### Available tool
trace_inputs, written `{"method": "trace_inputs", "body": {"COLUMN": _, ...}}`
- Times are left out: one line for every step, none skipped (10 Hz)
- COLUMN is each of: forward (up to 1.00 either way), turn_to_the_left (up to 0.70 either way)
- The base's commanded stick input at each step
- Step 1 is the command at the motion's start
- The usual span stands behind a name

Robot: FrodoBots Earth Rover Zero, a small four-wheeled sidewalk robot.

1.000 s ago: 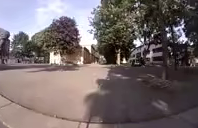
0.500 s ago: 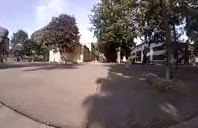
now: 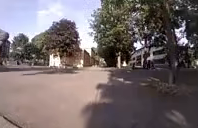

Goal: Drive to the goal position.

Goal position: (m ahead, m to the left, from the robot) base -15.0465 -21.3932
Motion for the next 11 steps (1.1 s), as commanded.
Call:
{"method": "trace_inputs", "body": {"forward": 0.04, "turn_to_the_left": -0.13}}
{"method": "trace_inputs", "body": {"forward": 0.04, "turn_to_the_left": -0.31}}
{"method": "trace_inputs", "body": {"forward": 0.04, "turn_to_the_left": -0.45}}
{"method": "trace_inputs", "body": {"forward": 0.04, "turn_to_the_left": -0.45}}
{"method": "trace_inputs", "body": {"forward": 0.04, "turn_to_the_left": -0.45}}
{"method": "trace_inputs", "body": {"forward": 0.04, "turn_to_the_left": -0.45}}
{"method": "trace_inputs", "body": {"forward": 0.04, "turn_to_the_left": -0.45}}
{"method": "trace_inputs", "body": {"forward": 0.04, "turn_to_the_left": -0.45}}
{"method": "trace_inputs", "body": {"forward": 0.04, "turn_to_the_left": -0.45}}
{"method": "trace_inputs", "body": {"forward": 0.04, "turn_to_the_left": -0.45}}
{"method": "trace_inputs", "body": {"forward": 0.04, "turn_to_the_left": -0.45}}
